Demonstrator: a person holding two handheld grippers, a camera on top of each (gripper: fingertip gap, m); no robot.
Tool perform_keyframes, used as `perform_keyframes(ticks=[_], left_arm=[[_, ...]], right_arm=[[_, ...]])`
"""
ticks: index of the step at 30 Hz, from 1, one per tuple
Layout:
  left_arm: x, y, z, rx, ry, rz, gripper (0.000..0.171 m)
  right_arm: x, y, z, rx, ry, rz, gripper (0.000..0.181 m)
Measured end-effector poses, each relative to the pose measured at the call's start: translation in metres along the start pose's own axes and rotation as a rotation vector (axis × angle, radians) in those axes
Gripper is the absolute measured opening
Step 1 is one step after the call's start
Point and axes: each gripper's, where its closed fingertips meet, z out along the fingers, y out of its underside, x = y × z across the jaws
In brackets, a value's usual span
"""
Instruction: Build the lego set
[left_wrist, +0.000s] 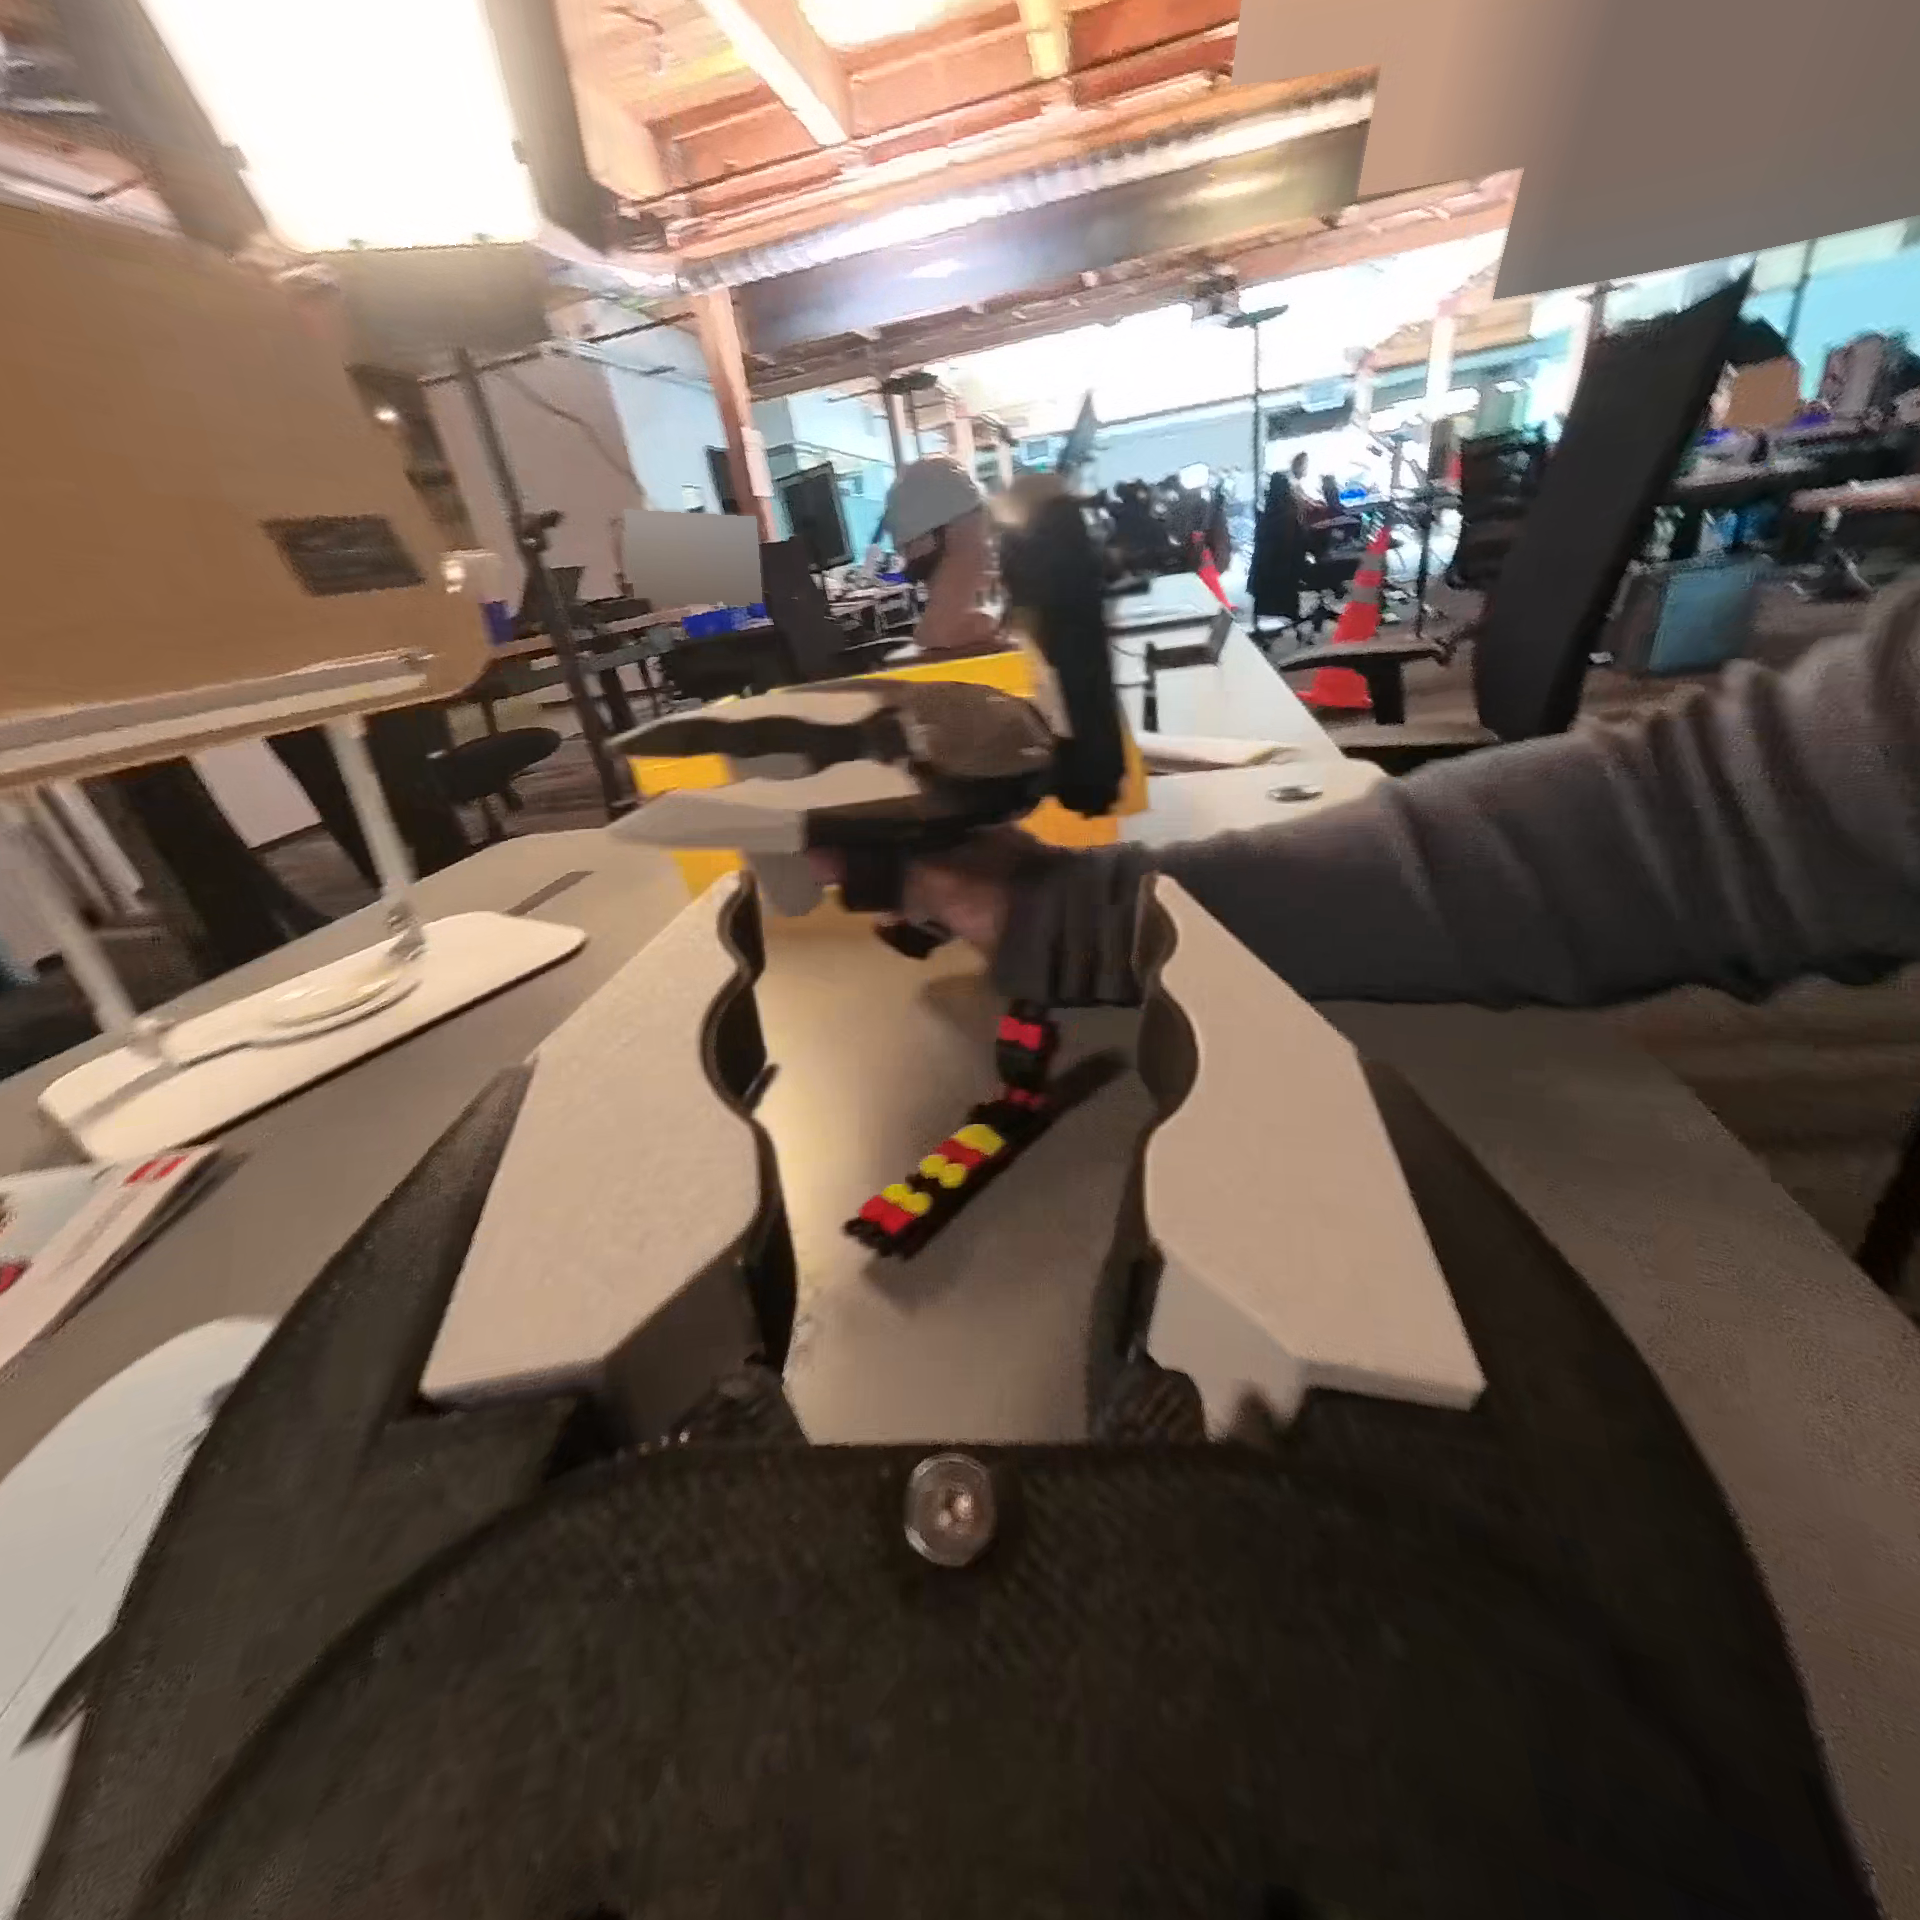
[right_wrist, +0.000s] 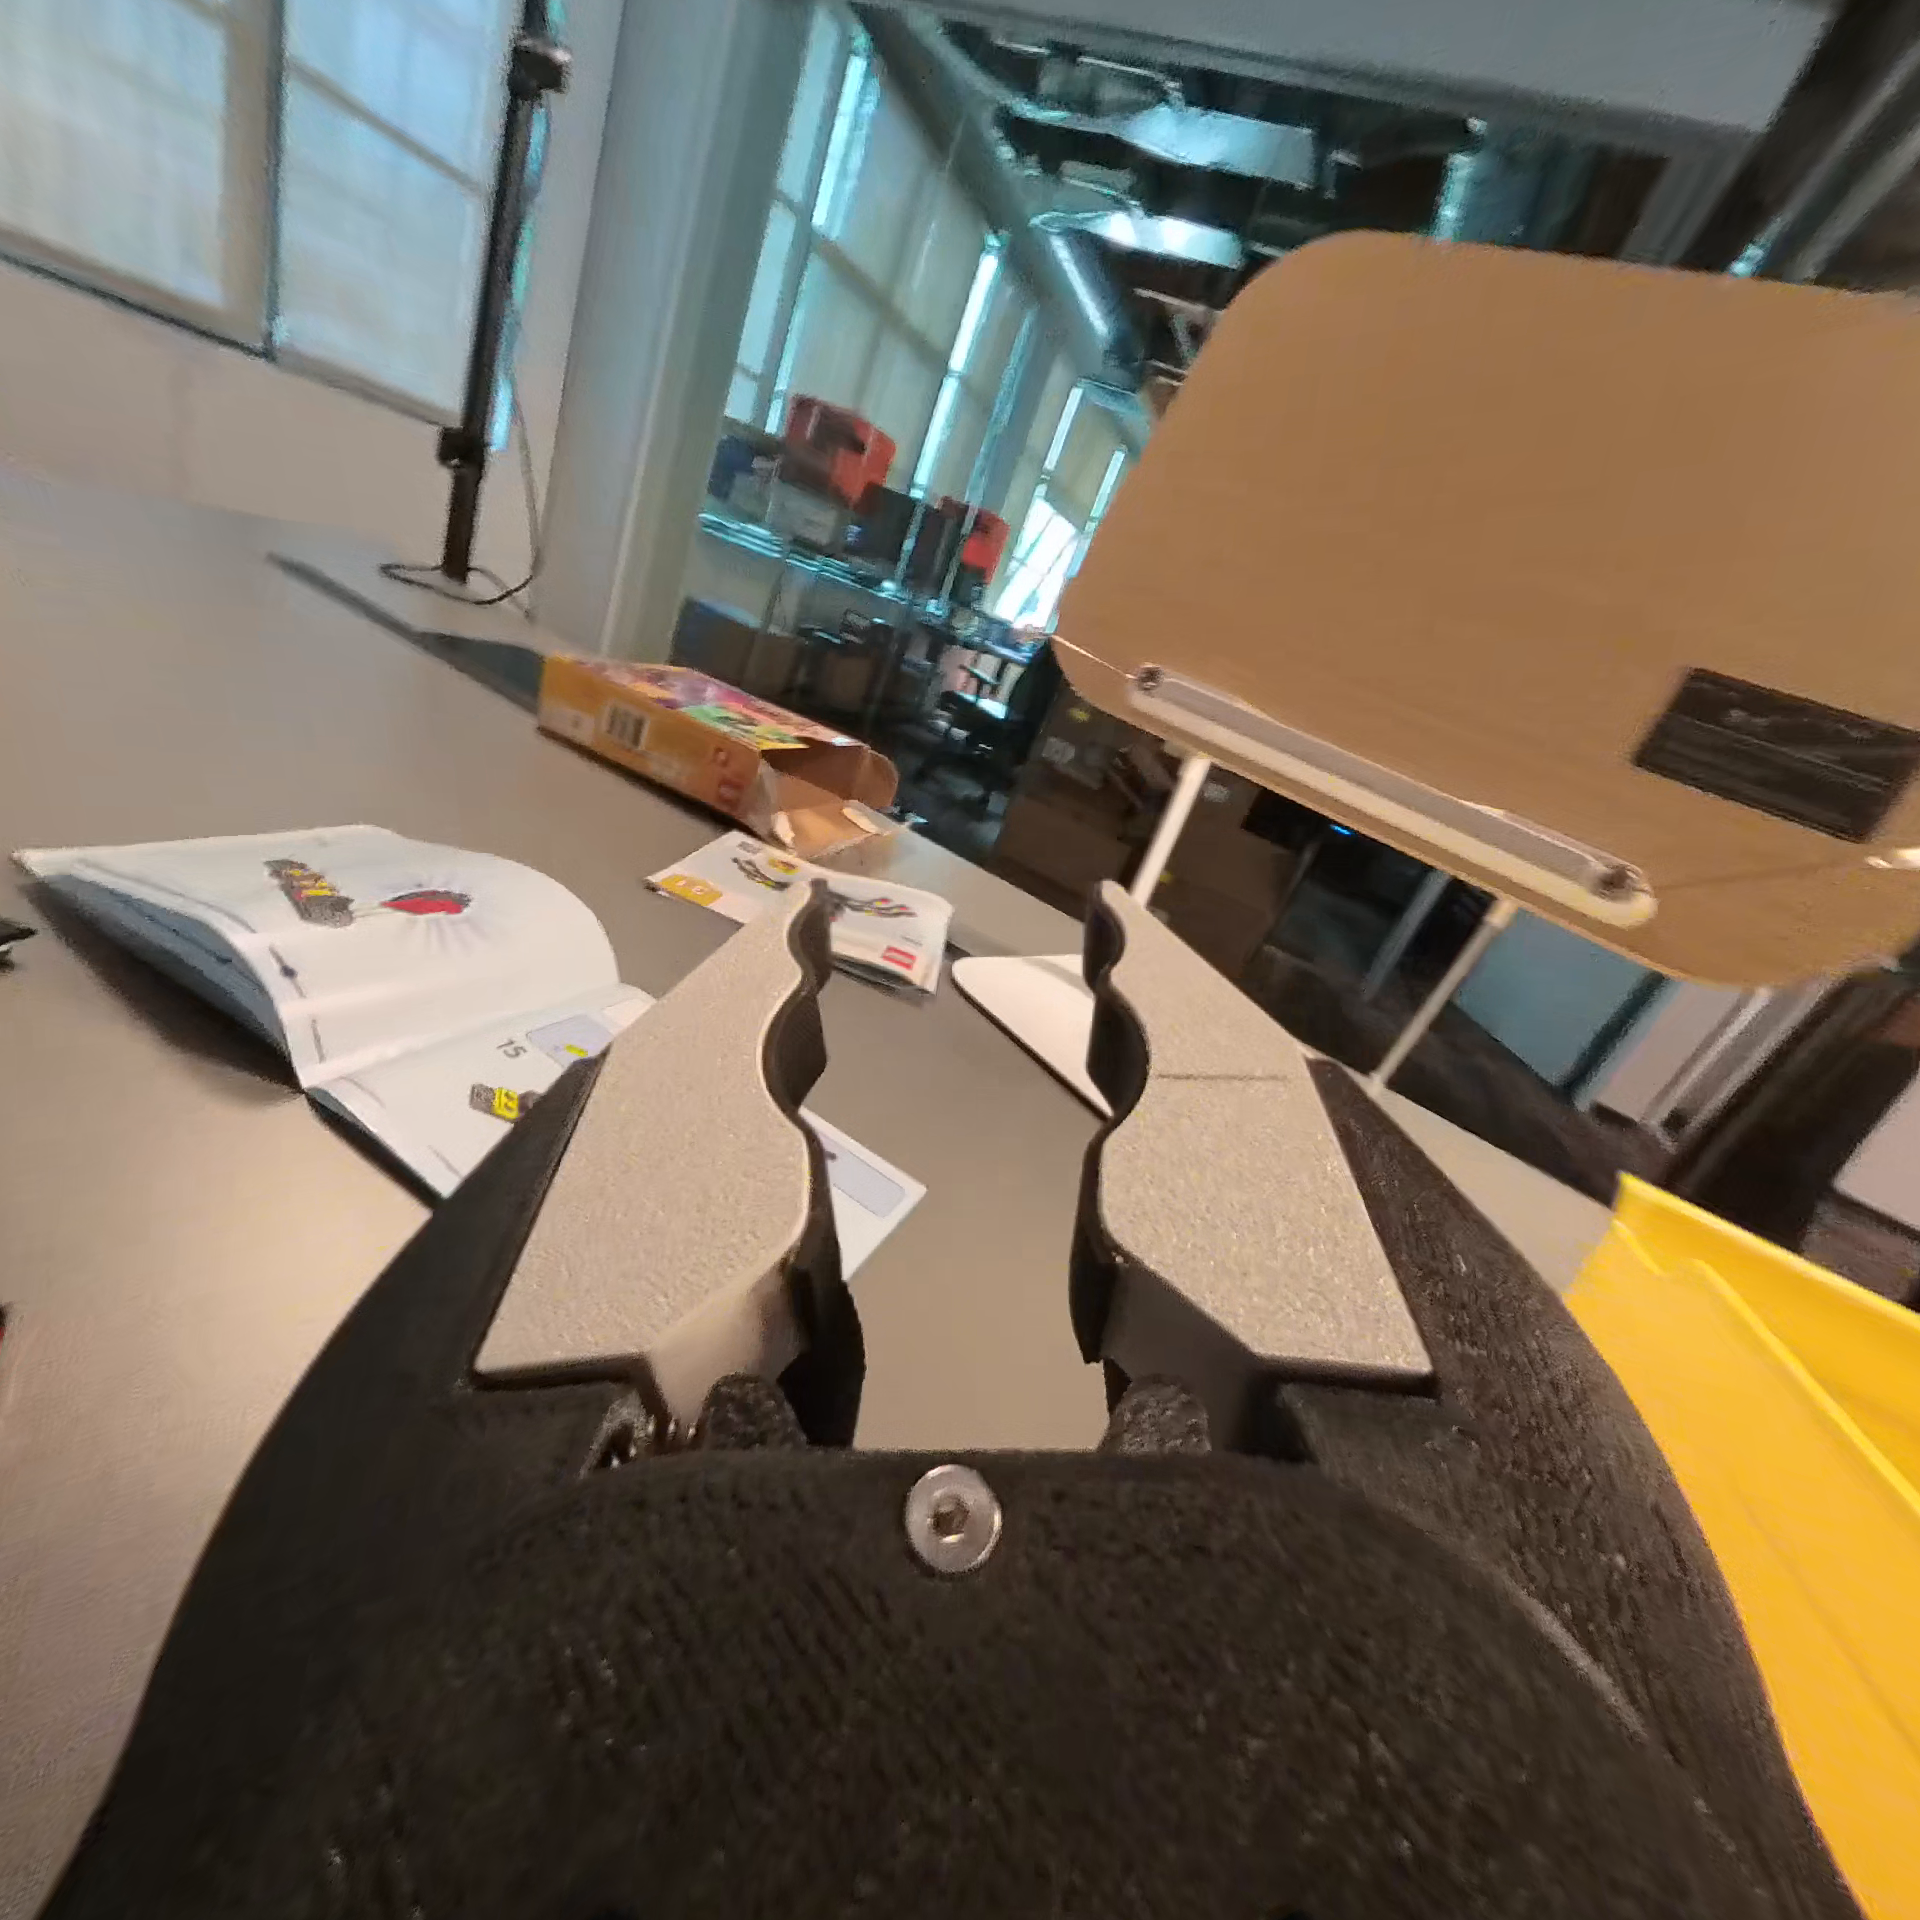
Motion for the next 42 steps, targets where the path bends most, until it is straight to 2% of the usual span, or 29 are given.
perform_keyframes(ticks=[2,5,11,13,15,19,25,27,29,35,42], left_arm=[[0.017,0.002,0.01,-0.013,0.034,0.054,0.071],[0.023,0.004,0.018,-0.021,0.023,0.125,0.068],[0.002,0.011,0.022,-0.063,-0.087,0.096,0.065],[-0.009,0.019,0.022,-0.11,-0.129,0.059,0.065],[-0.021,0.028,0.019,-0.158,-0.178,0.021,0.066],[-0.048,0.036,0.007,-0.213,-0.314,-0.003,0.064],[-0.079,0.034,-0.015,-0.236,-0.509,0.077,0.061],[-0.087,0.026,-0.024,-0.201,-0.565,0.126,0.059],[-0.093,0.018,-0.029,-0.136,-0.598,0.141,0.059],[-0.105,0.02,-0.032,-0.105,-0.629,0.102,0.07],[-0.11,0.01,-0.056,-0.168,-0.837,0.313,0.074]], right_arm=[[-0.003,0.004,0.01,-0.007,-0.039,-0.034,0.047],[-0.01,0.008,0.02,-0.001,-0.109,-0.054,0.044],[-0.021,0.01,0.022,0.0,-0.225,0.004,0.039],[-0.032,0.014,0.02,-0.026,-0.315,0.062,0.042],[-0.034,0.015,0.019,-0.046,-0.339,0.105,0.047],[-0.026,0.005,0.014,0.012,-0.285,0.104,0.045],[-0.018,0.001,0.01,0.053,-0.213,0.031,0.032],[-0.017,0.001,0.01,0.06,-0.197,-0.005,0.024],[-0.017,0.003,0.009,0.066,-0.187,-0.043,0.006],[-0.01,0.007,0.011,0.053,-0.123,-0.119,0.019],[-0.008,0.006,0.013,0.051,-0.05,-0.266,0.028]])
